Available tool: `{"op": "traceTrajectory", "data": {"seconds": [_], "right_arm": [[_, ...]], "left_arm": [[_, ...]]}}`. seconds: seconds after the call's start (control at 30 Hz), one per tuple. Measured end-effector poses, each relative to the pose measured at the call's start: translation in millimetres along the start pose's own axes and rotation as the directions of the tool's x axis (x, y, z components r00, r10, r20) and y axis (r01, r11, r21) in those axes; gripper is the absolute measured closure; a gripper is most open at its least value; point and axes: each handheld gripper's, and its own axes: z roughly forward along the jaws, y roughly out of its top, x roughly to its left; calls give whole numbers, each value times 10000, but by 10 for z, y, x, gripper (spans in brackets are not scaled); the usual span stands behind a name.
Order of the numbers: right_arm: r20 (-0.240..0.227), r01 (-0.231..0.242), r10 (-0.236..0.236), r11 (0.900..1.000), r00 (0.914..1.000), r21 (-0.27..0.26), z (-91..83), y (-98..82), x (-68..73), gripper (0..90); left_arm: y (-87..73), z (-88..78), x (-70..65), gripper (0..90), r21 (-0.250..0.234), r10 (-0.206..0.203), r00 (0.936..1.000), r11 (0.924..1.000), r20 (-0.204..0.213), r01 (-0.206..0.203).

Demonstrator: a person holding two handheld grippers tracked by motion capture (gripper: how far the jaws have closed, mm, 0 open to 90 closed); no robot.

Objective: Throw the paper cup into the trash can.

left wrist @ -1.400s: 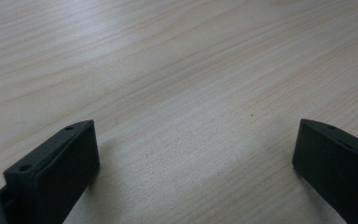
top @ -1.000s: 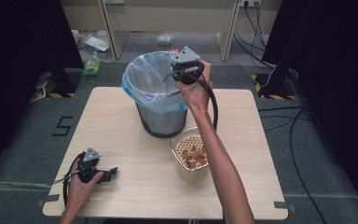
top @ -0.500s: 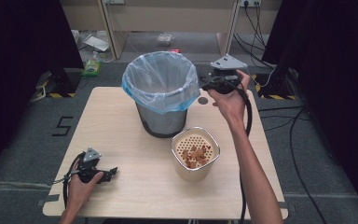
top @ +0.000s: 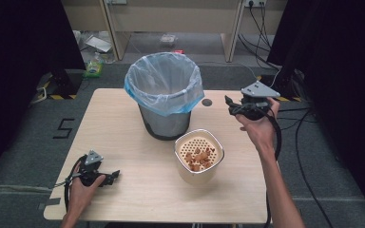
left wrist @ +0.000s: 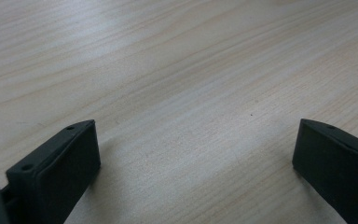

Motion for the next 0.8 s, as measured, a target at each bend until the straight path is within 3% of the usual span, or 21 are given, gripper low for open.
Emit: {"op": "traceTrajectory", "data": {"seconds": [0.47, 0.8], "right_arm": [[12, -612, 613, 9949, 9981, 804, -141, -850, 32, 390], [39, -845, 848, 9863, 9964, 1416, -171, -1324, 120, 383]], "left_arm": [[-1, -1, 0, 0, -4, 8, 10000, 10000, -11, -8], [-2, -2, -1, 0, -1, 8, 10000, 10000, -11, -8]]}}
